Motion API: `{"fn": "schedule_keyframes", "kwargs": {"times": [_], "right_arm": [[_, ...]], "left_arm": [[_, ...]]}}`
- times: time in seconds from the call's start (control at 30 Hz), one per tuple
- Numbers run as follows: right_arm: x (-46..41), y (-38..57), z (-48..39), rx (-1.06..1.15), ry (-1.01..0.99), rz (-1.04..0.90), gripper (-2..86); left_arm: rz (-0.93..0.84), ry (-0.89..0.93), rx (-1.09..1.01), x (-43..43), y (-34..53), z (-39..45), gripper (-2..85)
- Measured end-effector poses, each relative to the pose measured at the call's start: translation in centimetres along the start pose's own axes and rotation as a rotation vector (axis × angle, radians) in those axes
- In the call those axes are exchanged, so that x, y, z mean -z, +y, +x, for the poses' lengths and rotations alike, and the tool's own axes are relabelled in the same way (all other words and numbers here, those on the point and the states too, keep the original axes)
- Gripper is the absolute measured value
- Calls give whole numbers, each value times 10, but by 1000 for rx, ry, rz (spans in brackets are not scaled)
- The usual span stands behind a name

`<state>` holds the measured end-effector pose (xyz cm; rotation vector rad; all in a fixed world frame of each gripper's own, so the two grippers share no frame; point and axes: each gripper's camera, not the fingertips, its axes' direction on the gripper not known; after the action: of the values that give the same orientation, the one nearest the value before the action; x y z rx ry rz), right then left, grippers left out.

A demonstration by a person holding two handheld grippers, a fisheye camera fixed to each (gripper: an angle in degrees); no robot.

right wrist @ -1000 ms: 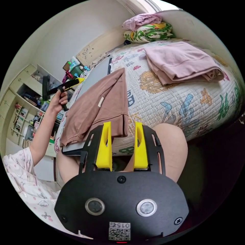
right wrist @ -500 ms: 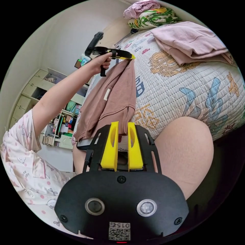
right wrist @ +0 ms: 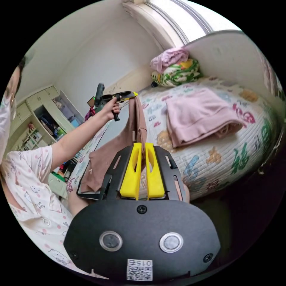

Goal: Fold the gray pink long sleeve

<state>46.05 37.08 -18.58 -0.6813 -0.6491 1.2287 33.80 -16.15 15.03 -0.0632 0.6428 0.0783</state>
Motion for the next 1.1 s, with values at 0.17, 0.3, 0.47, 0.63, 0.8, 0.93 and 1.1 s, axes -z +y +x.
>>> {"fn": "schedule_keyframes", "kwargs": {"times": [0.17,0.3,0.47,0.63,0.8,0.93,1.1], "right_arm": [[5,12,-92,330,-194,-71,7],[-36,42,-160,468,-389,-207,7],[-133,99,-247,542,-600,-449,7],[-202,143,-284,565,-539,-671,7],[-211,160,-297,570,-482,-703,8],[-216,169,-320,617,-426,-724,9],[-216,169,-349,649,-413,-726,9]], "left_arm": [[188,141,79,98,59,-45,8],[258,87,89,183,136,-87,7],[219,-127,261,261,272,-165,14],[140,-325,523,267,369,-219,47],[236,-156,574,264,407,-225,96],[95,-196,498,218,389,-213,118],[64,-258,481,195,381,-212,32]]}}
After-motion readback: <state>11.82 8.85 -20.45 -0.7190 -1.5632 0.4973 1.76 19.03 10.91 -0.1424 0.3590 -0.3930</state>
